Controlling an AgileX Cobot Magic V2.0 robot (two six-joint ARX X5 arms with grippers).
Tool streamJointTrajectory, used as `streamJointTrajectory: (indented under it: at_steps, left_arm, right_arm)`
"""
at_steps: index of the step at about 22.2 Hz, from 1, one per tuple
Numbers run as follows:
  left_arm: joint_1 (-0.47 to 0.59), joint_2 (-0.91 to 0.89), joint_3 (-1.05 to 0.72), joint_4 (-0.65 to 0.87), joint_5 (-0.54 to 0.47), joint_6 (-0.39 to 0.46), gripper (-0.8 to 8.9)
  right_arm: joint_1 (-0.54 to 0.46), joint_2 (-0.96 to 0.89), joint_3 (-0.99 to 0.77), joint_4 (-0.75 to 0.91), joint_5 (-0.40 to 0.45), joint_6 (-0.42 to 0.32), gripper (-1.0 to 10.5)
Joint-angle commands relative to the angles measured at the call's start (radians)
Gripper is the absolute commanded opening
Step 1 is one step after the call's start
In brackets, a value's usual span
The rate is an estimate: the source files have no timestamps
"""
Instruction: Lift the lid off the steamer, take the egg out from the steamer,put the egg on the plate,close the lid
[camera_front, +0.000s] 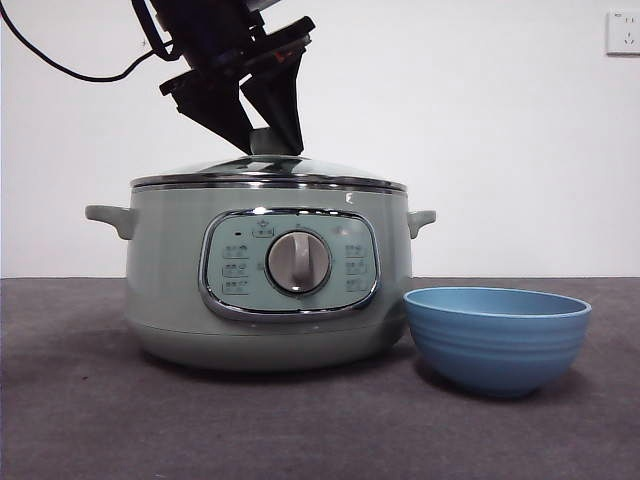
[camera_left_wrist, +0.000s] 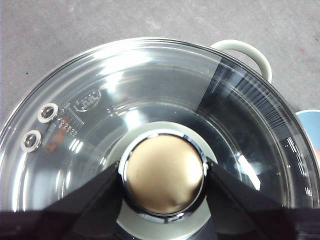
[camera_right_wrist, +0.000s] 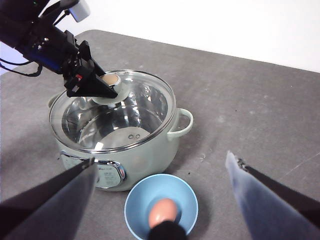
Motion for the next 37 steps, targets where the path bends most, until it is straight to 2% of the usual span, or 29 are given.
streamJointTrajectory:
  at_steps: [1, 2, 8, 12, 18, 23, 26, 28, 33, 34, 37]
  left_arm:
    - [0.001, 0.029, -0.037, -0.068, -0.008, 0.009, 5.34]
    - [0.001, 0.029, -0.033, -0.068, -0.008, 0.008, 5.75]
    - [0.001, 0.019, 0.018, -0.073, -0.009, 0.008, 5.72]
    - [0.001, 0.001, 0.108, -0.133, -0.010, 0.008, 5.72]
    - [-0.006, -0.060, 0.254, -0.311, 0.002, 0.006, 5.71]
    - [-0.013, -0.172, 0.296, -0.468, 0.104, 0.000, 5.64]
    - [-0.014, -0.251, 0.296, -0.559, 0.122, -0.014, 5.62]
    - [-0.016, -0.299, 0.296, -0.617, 0.122, -0.018, 5.62]
    - [-0.019, -0.408, 0.296, -0.715, 0.129, -0.034, 5.60]
    - [-0.019, -0.433, 0.296, -0.715, 0.140, -0.048, 5.36]
    - [-0.019, -0.482, 0.296, -0.715, 0.195, -0.052, 3.30]
  right_arm:
    - [0.001, 0.000, 0.004, 0.005, 0.002, 0.010, 4.4]
    - [0.001, 0.000, 0.004, 0.005, 0.002, 0.010, 4.4]
    - [0.001, 0.000, 0.004, 0.005, 0.002, 0.010, 4.4]
    - [0.001, 0.001, 0.004, 0.005, 0.002, 0.010, 4.4]
    - [0.001, 0.004, 0.004, -0.004, -0.005, 0.010, 4.4]
    - [0.001, 0.010, 0.004, -0.048, -0.005, 0.010, 4.4]
    - [0.001, 0.019, 0.004, -0.098, -0.008, 0.010, 4.4]
    - [0.001, 0.029, 0.004, -0.132, -0.036, 0.010, 4.4]
    - [0.001, 0.063, 0.004, -0.203, -0.166, 0.010, 4.4]
    - [0.001, 0.074, 0.004, -0.214, -0.196, 0.010, 4.4]
    - [0.001, 0.102, 0.004, -0.247, -0.271, 0.010, 4.4]
